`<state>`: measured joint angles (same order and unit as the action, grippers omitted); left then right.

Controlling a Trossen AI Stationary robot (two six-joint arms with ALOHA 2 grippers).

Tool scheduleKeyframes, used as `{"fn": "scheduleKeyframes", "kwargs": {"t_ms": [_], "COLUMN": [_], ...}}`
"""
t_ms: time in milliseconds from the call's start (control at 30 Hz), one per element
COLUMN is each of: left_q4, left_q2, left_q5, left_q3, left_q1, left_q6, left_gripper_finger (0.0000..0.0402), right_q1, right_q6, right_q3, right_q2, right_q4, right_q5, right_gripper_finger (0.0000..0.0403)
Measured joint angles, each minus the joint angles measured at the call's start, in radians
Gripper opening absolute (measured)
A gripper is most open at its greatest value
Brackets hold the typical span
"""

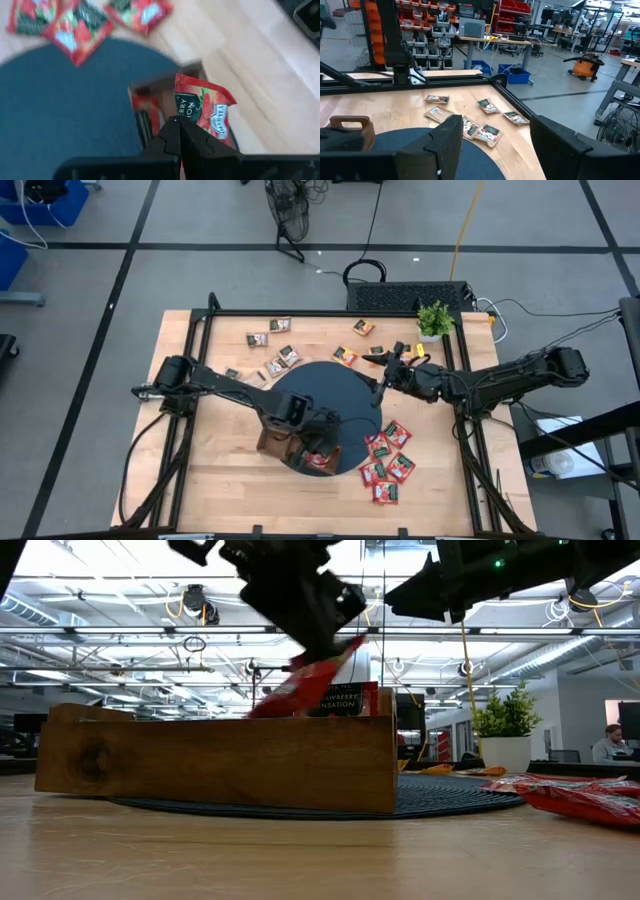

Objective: Pick & Place Tea
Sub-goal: Put the red tea bag into the right section of the wooden organizer

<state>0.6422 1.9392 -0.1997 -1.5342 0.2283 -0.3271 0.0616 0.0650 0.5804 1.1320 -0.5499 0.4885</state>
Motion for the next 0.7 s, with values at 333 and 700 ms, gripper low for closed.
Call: {"fn": "scheduleKeyframes", "kwargs": {"t_ms": [333,700], "left_q4": [-0.008,0.018], "left_q2": [-0.004,0.018], "left_q5": [0.106,0.123], "left_q3": [-0.028,-0.026], "left_q1": [0.008,0.006], "left_q6": [0.015,0.04], "left_gripper_finger": [0.0,0.0], "right_q1": [0.0,0.0], "right_q6": [0.0,-0.001], "right_q3": [0.0,0.0], "right_q2": [0.0,0.0], "right_q4": [0.0,0.0], "right_q5": [0.0,0.0], "right_gripper_finger": [0.0212,0.0212]}}
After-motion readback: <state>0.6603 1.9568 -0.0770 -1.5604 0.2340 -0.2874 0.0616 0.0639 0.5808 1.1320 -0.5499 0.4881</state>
